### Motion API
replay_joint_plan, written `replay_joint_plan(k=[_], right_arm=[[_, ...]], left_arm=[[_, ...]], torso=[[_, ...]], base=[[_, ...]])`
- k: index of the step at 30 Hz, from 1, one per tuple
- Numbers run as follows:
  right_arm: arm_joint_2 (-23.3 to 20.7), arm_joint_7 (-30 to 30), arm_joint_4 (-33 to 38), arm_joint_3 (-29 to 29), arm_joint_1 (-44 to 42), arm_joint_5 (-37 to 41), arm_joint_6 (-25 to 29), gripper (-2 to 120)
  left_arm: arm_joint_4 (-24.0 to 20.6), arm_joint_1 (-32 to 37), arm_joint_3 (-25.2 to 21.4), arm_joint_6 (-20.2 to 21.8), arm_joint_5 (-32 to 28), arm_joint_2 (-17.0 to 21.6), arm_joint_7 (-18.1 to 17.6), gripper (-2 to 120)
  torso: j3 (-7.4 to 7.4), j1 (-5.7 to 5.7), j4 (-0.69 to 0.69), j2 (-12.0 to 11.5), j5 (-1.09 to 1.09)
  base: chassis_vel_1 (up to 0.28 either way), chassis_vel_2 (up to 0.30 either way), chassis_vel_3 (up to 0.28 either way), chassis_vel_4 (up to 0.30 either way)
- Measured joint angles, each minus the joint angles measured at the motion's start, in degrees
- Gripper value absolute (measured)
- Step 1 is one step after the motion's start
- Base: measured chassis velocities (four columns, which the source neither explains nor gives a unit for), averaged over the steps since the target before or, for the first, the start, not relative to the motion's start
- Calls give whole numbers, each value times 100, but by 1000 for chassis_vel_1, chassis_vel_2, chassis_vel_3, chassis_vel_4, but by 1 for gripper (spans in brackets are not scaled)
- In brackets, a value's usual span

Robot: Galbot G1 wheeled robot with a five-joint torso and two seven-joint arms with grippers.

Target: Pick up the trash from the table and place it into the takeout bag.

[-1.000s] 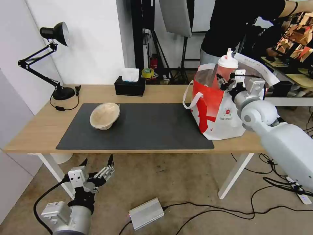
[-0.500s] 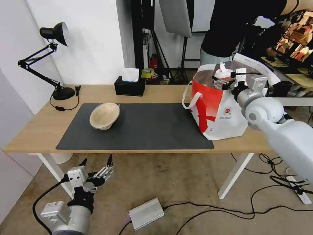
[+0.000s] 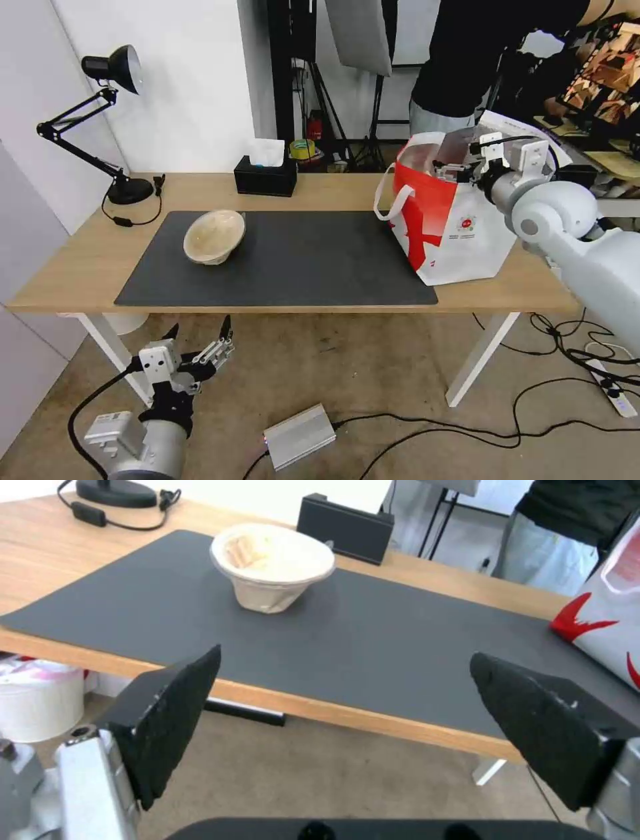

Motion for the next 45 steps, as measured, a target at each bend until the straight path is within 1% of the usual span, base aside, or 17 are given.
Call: replay_joint_plan(k=[11,13,15,16,17,18,19,20,21,24,26,28,30,34,45], right_arm=[[-22,81,4,48,-20,7,54,100],[5,137,32,91,-73,12,258,100],[73,311,42,112,-136,9,814,100],[73,311,42,112,-136,9,814,100],[137,441,38,125,-174,-19,1148,100],[160,486,34,131,-188,-32,1256,100],[230,620,27,160,-249,-68,1633,100],[230,620,27,160,-249,-68,1633,100],[274,688,33,204,-311,-91,1891,100],[334,785,125,330,-526,-162,2409,100],[340,800,167,373,-587,-176,2491,100],[368,838,372,570,-876,-262,2820,100],[378,856,519,707,-1079,-333,3004,100],[379,894,742,898,-1385,-506,3210,100],[218,1098,1487,1407,-2253,-810,3340,100]], left_arm=[[0,-12,29,9,-3,7,2,100],[0,-11,24,10,-4,10,2,100],[0,-9,21,10,-4,12,2,100],[0,-9,21,10,-4,12,2,100],[0,-9,19,10,-4,12,2,100],[0,-9,19,10,-4,12,3,100],[0,-9,12,10,-4,11,2,100],[0,-9,12,10,-4,11,2,100],[0,-8,6,10,-4,13,2,100],[0,0,-16,3,-4,28,2,100],[0,2,-20,-2,-3,30,2,100],[0,7,-24,-15,-1,33,1,100],[0,8,-25,-18,2,31,0,100],[0,10,-18,-19,11,24,0,100],[0,17,-17,-24,17,53,-6,100]], torso=[[0,0,0,0,0],[0,0,-1,0,0],[0,0,0,0,0],[0,0,0,0,0],[0,0,0,0,0],[0,0,0,0,0],[0,0,1,0,0],[0,0,1,0,0],[0,0,0,0,0],[0,0,0,0,0],[0,0,0,0,0],[0,0,0,0,0],[0,0,0,0,0],[0,0,0,0,0],[0,0,0,0,-1]], base=[[0,0,0,0],[0,0,0,0],[0,0,0,0],[0,0,0,0],[0,0,0,0],[0,0,0,0],[0,0,0,0],[0,0,0,0],[0,0,0,0],[0,0,0,0],[0,0,0,0],[0,0,0,0],[0,0,0,0],[0,0,0,0],[0,0,0,0]])
